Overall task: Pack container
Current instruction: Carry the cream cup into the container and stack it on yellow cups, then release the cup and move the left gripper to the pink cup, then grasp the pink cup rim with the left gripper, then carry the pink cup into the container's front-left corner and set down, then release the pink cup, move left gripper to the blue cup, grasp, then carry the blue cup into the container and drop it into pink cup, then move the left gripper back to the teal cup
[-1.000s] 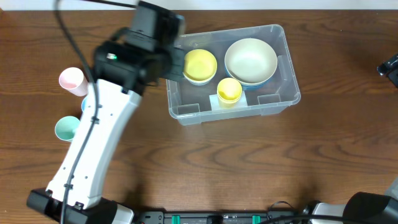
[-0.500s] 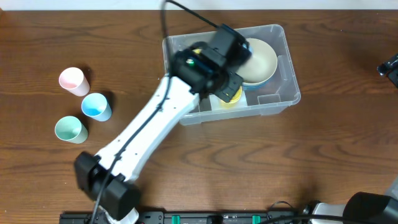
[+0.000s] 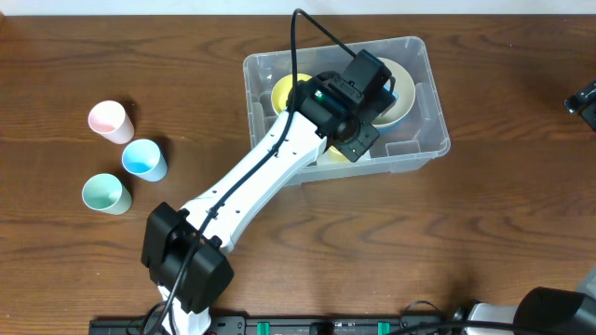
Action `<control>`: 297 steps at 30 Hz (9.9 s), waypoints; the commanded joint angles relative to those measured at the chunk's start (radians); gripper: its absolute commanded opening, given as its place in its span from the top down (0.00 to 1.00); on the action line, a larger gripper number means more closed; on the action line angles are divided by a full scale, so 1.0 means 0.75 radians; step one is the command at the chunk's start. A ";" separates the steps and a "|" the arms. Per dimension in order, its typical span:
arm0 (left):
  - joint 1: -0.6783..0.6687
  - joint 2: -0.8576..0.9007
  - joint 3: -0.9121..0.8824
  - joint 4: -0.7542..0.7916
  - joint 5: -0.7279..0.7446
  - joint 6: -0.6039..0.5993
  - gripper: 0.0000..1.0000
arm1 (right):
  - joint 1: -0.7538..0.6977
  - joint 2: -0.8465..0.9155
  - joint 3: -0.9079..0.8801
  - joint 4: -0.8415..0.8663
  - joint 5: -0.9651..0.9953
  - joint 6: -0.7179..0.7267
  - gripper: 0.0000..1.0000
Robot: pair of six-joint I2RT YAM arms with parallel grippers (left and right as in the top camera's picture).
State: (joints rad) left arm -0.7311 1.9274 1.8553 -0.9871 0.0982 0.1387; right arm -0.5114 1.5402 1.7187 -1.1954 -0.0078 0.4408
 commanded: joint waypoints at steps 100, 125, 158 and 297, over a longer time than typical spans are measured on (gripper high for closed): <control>0.915 -0.354 0.011 0.005 0.119 -0.391 0.94 | -0.015 0.002 -0.001 -0.003 0.000 0.015 0.01; 0.217 -0.004 -0.081 -0.323 -0.142 -0.241 0.94 | -0.015 0.002 -0.001 -0.003 0.000 0.015 0.01; 0.219 0.069 -0.153 -0.097 -0.111 -0.300 0.41 | -0.015 0.002 -0.001 -0.003 0.000 0.015 0.01; 0.723 -0.533 -0.104 -0.582 -0.363 -0.558 0.05 | -0.015 0.002 -0.001 -0.003 0.000 0.015 0.01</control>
State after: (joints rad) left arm -0.2466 1.5227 1.7889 -1.3937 -0.1139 -0.1875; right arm -0.5114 1.5406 1.7187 -1.1961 -0.0078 0.4408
